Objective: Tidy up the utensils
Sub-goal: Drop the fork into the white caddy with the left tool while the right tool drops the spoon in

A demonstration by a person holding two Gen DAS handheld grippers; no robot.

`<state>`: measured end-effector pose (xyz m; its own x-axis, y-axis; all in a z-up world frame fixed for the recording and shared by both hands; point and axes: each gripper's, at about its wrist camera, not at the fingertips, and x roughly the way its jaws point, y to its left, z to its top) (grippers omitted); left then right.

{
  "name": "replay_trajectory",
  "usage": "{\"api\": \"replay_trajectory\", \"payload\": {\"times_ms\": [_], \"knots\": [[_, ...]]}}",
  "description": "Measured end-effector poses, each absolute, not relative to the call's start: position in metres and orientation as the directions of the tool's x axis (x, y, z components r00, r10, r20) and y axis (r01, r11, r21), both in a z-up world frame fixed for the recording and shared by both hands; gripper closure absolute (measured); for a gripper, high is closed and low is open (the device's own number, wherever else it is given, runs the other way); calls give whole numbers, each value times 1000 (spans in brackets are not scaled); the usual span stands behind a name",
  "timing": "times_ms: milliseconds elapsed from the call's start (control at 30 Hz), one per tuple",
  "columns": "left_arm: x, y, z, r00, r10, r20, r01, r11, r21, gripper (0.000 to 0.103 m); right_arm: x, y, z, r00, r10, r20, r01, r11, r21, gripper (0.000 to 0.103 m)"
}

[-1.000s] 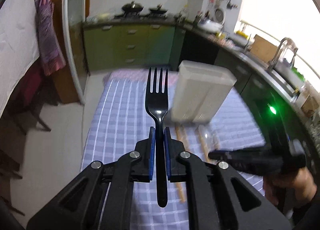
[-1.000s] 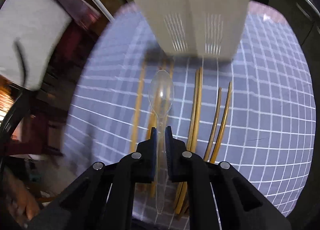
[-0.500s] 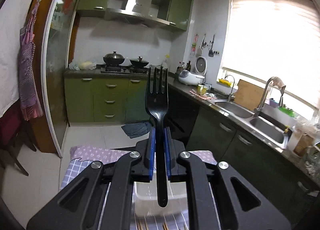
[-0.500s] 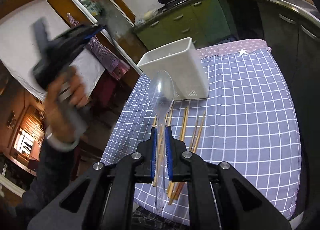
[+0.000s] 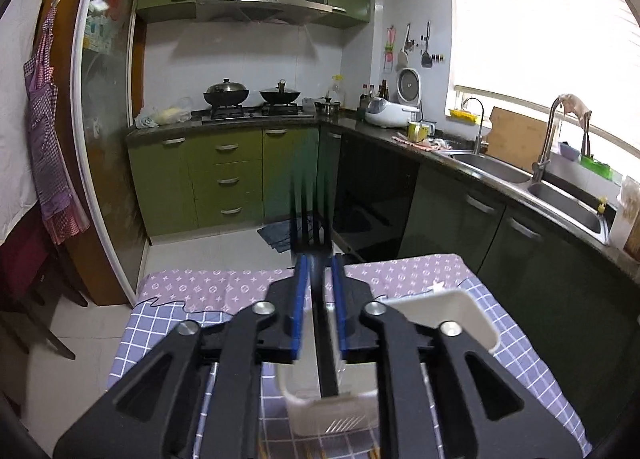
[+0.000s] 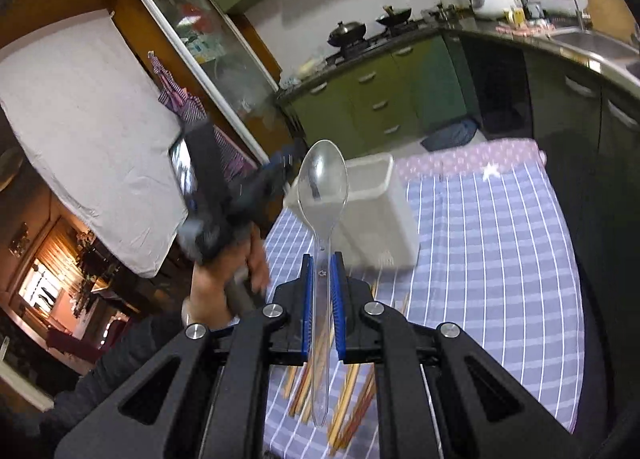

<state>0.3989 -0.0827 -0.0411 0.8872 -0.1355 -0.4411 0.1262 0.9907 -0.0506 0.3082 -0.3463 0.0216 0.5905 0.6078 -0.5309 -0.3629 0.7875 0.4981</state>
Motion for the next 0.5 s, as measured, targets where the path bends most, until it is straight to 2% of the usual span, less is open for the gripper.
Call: {"api": "replay_trajectory", "payload": {"times_ms": [100,233,333,500], "knots": [[388,-71,-34,888,-152,-433,136,988,-69,73,333,-336,39,642,569,-514,-346,813,468,93],[365,-58,-19,899,-153,-410,138,988,-65,70,376,-325,58,716,517,-470,-307,837,453,93],[342,-46,-7,904,-146,-402,131,989,-63,64,404,-311,67,784,439,-438,-270,877,397,93],[309,-27,0,888,-154,-434,136,988,-74,62,446,-287,58,853,321,-412,-203,931,305,93]]}}
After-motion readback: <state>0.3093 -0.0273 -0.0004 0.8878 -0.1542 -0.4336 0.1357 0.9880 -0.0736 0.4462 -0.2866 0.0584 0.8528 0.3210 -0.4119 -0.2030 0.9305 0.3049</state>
